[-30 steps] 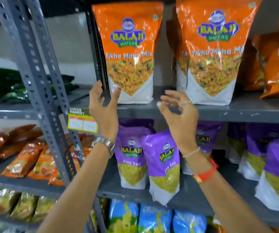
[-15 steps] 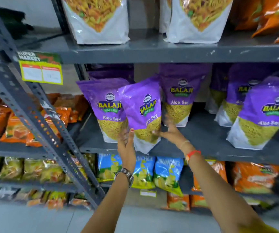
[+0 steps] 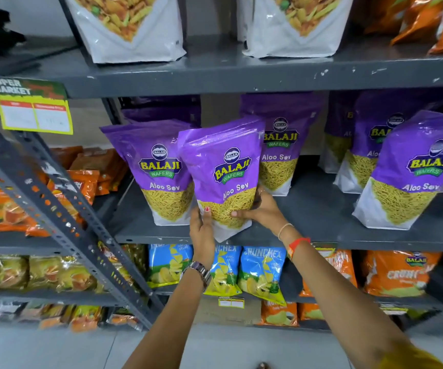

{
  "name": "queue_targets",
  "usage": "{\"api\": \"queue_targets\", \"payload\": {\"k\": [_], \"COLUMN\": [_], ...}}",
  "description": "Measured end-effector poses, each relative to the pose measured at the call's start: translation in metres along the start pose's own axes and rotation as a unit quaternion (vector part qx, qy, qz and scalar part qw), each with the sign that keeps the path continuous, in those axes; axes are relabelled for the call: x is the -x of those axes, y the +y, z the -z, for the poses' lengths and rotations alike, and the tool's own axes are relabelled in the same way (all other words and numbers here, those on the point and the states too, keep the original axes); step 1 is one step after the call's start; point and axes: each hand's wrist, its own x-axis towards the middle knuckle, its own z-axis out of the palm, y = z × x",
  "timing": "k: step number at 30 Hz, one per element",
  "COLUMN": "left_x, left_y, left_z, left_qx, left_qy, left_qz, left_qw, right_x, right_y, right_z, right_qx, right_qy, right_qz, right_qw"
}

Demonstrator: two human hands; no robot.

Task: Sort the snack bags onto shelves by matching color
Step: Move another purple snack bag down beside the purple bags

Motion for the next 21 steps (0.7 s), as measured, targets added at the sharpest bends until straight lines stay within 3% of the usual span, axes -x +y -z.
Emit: {"api": "queue_targets", "payload": {"k": [6,9,13,21], "left_x": [-0.022,-0.03,-0.032,-0.034], "left_y": [0.007,0.006,0.0,-0.005], "left_z": [-0.029,-0.05,-0.071,-0.076], "left_qx": [-0.024,-0.017,-0.006,-0.017], "left_qy": [-0.103,-0.135,-0.174,-0.19], "left_qz": [-0.029,0.013,0.066,0.073], "left_qw": [0.994,0.991,0.983,0.979], "right_x": [0.017,0.019,0.023,0.032], "right_y": [0.0,0.007,0.017,0.006], "right_z": [0.024,0.041,0.058,0.057], "right_qx": [-0.012,0.004,0.031,0.063], "right_qy": [0.16,0.215,0.259,0.268], "right_qz": [0.006,-0.002,-0.009,-0.016], "right_qw": [0.987,0.977,0.965,0.961]}}
